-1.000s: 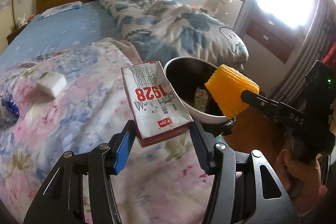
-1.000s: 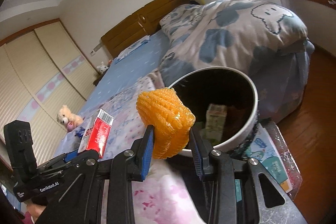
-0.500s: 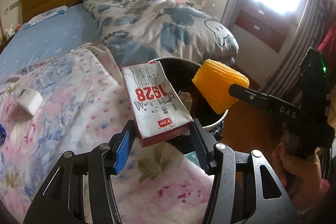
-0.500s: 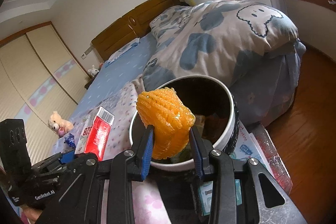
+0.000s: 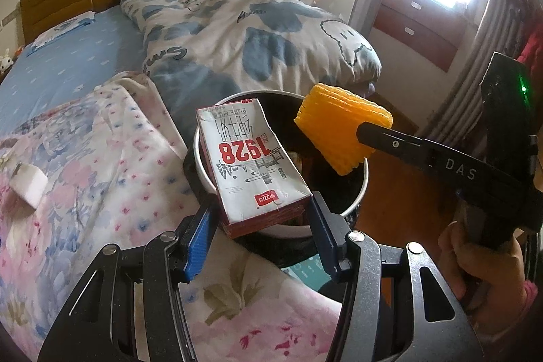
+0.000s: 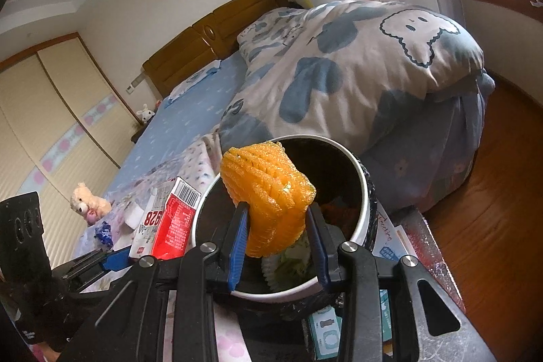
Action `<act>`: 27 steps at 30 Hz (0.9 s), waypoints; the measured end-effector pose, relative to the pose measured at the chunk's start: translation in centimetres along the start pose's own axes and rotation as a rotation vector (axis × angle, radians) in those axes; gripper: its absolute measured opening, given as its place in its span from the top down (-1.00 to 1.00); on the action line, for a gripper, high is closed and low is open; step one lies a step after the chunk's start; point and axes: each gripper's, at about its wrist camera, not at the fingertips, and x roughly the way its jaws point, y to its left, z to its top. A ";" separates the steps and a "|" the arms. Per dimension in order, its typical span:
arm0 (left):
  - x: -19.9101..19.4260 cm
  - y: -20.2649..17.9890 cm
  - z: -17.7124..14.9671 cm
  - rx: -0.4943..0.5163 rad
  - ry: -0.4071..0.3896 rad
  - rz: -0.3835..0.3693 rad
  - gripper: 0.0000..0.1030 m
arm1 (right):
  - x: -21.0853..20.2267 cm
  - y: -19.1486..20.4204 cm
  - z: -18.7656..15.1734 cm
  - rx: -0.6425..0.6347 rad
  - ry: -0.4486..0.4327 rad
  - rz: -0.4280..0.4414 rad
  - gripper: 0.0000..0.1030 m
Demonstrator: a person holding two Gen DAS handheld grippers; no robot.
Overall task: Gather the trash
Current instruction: 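Carry the carton and orange foam net with both tools over the bin, then open both tools to drop the carton and foam net into the bin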
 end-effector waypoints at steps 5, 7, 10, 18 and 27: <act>0.7 0.0 0.4 0.000 0.009 -0.001 -0.03 | 0.6 -0.4 0.3 0.009 0.009 -0.001 0.34; 1.0 0.1 0.5 -0.003 0.014 -0.004 -0.03 | 0.7 -0.4 0.4 0.010 0.008 -0.001 0.34; 1.1 0.0 0.5 -0.003 0.016 -0.004 -0.03 | 1.0 -0.4 0.5 0.008 0.011 0.000 0.33; 1.9 0.1 0.8 -0.004 0.024 -0.006 -0.03 | 1.9 -0.7 0.9 0.006 0.031 -0.009 0.32; 2.7 0.3 0.8 -0.015 0.051 -0.007 -0.13 | 3.0 -0.9 1.2 0.011 0.062 -0.010 0.05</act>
